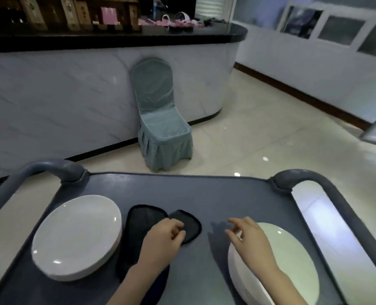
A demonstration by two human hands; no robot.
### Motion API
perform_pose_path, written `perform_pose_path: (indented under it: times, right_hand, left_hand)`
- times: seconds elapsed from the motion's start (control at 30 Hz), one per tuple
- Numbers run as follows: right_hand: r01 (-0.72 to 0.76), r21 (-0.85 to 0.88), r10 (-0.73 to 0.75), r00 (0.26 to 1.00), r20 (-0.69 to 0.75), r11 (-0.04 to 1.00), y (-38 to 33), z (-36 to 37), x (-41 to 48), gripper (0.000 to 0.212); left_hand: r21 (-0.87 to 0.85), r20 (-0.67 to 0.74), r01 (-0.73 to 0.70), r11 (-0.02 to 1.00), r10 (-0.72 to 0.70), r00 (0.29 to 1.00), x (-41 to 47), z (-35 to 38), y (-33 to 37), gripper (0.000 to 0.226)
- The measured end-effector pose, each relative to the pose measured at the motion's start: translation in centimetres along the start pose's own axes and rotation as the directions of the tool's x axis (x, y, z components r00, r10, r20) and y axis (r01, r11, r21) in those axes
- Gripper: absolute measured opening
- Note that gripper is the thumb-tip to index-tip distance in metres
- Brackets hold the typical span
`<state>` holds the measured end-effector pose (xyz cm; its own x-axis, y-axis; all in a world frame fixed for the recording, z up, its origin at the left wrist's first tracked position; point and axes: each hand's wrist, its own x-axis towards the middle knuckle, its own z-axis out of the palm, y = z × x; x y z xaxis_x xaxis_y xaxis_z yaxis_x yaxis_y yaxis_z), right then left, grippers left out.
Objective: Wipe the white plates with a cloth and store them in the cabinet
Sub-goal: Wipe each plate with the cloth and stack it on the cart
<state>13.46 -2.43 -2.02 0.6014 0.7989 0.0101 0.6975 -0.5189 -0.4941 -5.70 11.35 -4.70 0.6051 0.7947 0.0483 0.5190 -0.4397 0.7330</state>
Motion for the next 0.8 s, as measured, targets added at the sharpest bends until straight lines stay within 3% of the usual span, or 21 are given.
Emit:
perform_pose_path:
  times: [0.17, 0.3, 0.43, 0.57, 0.8]
  right_hand:
    - [-0.187, -0.136, 0.187, 0.982, -0.017, 0.973, 7.8, -4.4, -3.1, 0.045]
    - [-0.321, -0.179, 0.326, 0.945, -0.007, 0.93, 12.2, -6.2, -5.4, 0.059]
    - [-0.381, -0.147, 0.389, 0.921, 0.028, 0.913, 14.4, -6.5, -6.9, 0.06]
    - [-0.432, -0.061, 0.436, 0.896, 0.086, 0.9, 15.1, -6.5, -7.8, 0.063]
    - [-0.503, 0.105, 0.491, 0.863, 0.121, 0.858, 15.0, -6.5, -7.6, 0.079]
  left_hand:
    - [0.003, 0.209, -0.127, 0.992, 0.124, 0.97, 0.8, 5.1, 5.1, 0.031]
    - [0.048, 0.353, -0.099, 0.994, 0.076, 0.932, 1.0, 8.5, 7.9, 0.041]
    - [0.073, 0.474, -0.049, 0.996, 0.008, 0.88, 0.3, 10.7, 9.1, 0.05]
    - [0.115, 0.477, 0.025, 0.993, -0.077, 0.875, -0.4, 12.3, 9.4, 0.065]
    - [0.026, 0.421, 0.229, 0.973, -0.218, 0.88, -0.5, 12.1, 9.4, 0.063]
